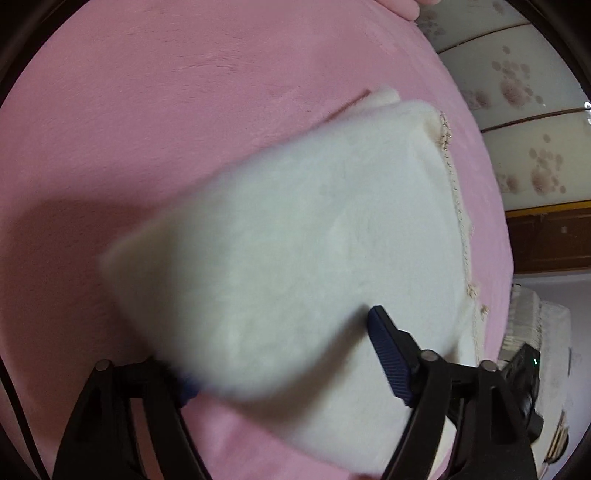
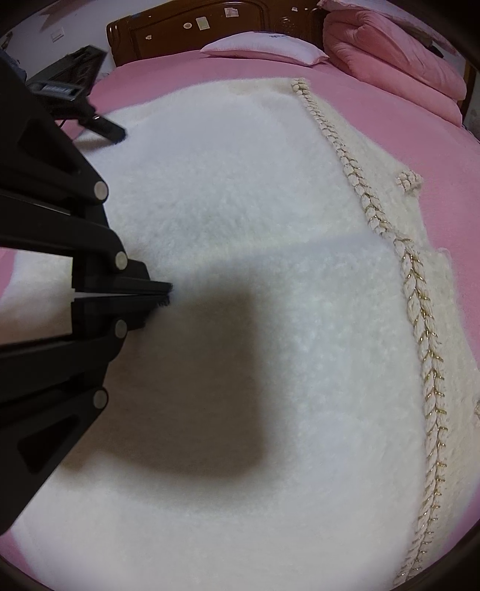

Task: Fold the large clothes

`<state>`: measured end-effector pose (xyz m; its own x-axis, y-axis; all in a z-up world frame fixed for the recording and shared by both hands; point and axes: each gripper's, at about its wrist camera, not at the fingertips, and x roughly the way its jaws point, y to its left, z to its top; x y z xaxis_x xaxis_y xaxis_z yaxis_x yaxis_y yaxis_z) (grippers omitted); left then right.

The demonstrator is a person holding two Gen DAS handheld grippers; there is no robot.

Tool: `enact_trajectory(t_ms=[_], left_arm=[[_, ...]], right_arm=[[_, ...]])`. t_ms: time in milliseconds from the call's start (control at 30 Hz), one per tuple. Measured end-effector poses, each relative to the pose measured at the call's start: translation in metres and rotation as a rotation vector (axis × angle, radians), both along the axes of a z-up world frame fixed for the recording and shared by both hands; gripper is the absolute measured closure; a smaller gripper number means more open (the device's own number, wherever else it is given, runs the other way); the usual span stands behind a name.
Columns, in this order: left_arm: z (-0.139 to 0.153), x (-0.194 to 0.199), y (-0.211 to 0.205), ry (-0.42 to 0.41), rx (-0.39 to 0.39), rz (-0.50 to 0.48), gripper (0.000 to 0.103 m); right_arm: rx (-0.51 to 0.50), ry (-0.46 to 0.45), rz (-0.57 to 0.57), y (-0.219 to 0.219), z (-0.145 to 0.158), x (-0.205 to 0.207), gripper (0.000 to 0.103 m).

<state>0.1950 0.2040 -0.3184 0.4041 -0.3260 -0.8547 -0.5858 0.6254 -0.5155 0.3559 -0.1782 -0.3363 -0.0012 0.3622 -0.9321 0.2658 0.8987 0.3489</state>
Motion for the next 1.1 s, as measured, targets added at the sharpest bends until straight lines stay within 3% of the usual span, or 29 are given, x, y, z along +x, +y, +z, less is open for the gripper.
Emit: enact_trajectory(t_ms=[133, 400, 667, 800, 867, 900, 1033, 1100], left_arm=[[0.01, 0.02, -0.013, 0.034, 0.075, -0.012, 0.024], [0.021, 0.009, -0.013, 0.037, 0.107, -0.012, 0.027], [0.036, 0.007, -0.028, 0.039, 0.193, -0.015, 0.045], [0.046, 0.006, -0.033, 0.063, 0.286, -0.016, 0.055], [0.054, 0.006, -0.041, 0.067, 0.358, -0.023, 0.075], [0.062, 0.004, -0.047, 0.058, 0.407, -0.025, 0.079], [0.088, -0.011, -0.064, -0.046, 0.498, -0.021, 0.085], [0.109, -0.015, -0.083, -0.121, 0.594, -0.099, 0.086]], right_arm=[[0.008, -0.009, -0.006, -0.002, 0.001, -0.003, 0.103], [0.033, -0.03, -0.013, -0.008, 0.002, -0.011, 0.103], [0.066, -0.052, -0.027, -0.02, 0.001, -0.017, 0.103], [0.104, -0.06, -0.034, -0.028, -0.001, -0.018, 0.103], [0.125, -0.07, -0.04, -0.033, -0.002, -0.02, 0.103], [0.131, -0.077, -0.04, -0.035, -0.002, -0.022, 0.103], [0.158, -0.115, -0.059, -0.042, -0.002, -0.03, 0.103], [0.177, -0.145, -0.067, -0.045, -0.002, -0.035, 0.103]])
